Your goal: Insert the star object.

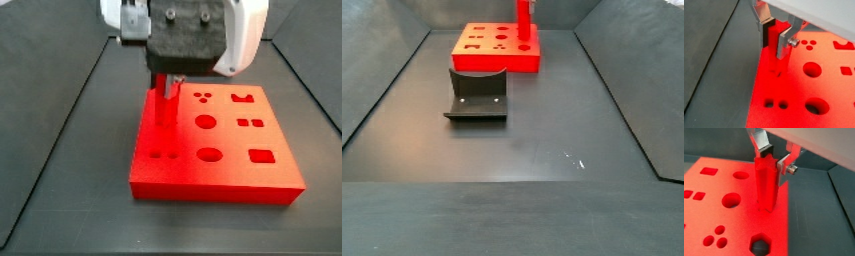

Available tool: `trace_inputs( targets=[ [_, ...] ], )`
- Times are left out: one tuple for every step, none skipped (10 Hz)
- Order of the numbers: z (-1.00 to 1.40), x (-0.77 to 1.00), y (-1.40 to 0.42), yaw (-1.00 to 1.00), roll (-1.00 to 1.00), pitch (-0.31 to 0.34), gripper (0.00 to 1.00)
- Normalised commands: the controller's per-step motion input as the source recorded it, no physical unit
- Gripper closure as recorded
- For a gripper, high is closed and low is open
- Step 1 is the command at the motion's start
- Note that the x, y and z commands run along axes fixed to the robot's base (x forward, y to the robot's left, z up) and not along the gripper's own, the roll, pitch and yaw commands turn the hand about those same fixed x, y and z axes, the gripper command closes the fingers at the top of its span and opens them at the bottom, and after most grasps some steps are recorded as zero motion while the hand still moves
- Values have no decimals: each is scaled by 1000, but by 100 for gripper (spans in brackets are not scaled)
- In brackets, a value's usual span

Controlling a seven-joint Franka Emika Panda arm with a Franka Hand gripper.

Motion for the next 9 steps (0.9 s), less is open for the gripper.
trace_inputs(
  targets=[
    [-129,0,-43,134,13,0,100],
    [0,0,0,37,0,0,100],
    [-77,0,0,0,0,0,100],
    [-609,120,0,0,-61,-143,100],
    [-797,91,0,31,-74,-183,100],
    [-846,77,-51,9,-19,-203,100],
    [-823,94,-46,0,0,-216,100],
    [-849,9,-66,0,84,-189,100],
    [-717,20,-129,0,300,-63,100]
  ],
)
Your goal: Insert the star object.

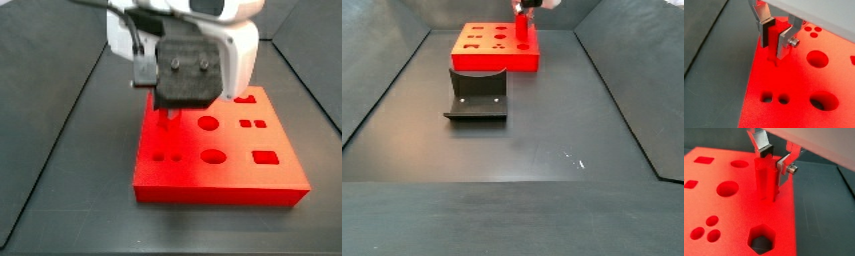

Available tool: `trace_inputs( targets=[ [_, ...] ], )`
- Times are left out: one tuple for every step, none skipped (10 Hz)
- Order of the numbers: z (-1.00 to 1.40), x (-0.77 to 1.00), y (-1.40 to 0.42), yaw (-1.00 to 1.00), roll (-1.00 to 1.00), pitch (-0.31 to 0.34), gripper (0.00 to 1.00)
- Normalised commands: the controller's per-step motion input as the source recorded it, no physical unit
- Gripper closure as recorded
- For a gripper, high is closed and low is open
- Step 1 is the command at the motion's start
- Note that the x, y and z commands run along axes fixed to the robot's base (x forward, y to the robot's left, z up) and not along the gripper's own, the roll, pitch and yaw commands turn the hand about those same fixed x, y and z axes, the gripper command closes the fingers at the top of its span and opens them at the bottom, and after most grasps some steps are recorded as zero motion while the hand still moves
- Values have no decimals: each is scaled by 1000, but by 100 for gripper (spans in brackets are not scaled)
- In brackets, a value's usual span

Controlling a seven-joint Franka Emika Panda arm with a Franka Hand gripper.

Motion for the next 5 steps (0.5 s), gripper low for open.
trace_inputs(
  targets=[
    [-749,0,-117,0,321,0,100],
    [-891,0,-120,0,243,-16,100],
    [-763,0,-17,0,147,-136,100],
    [0,0,0,0,-4,0,100],
    [0,0,0,0,0,0,100]
  ],
)
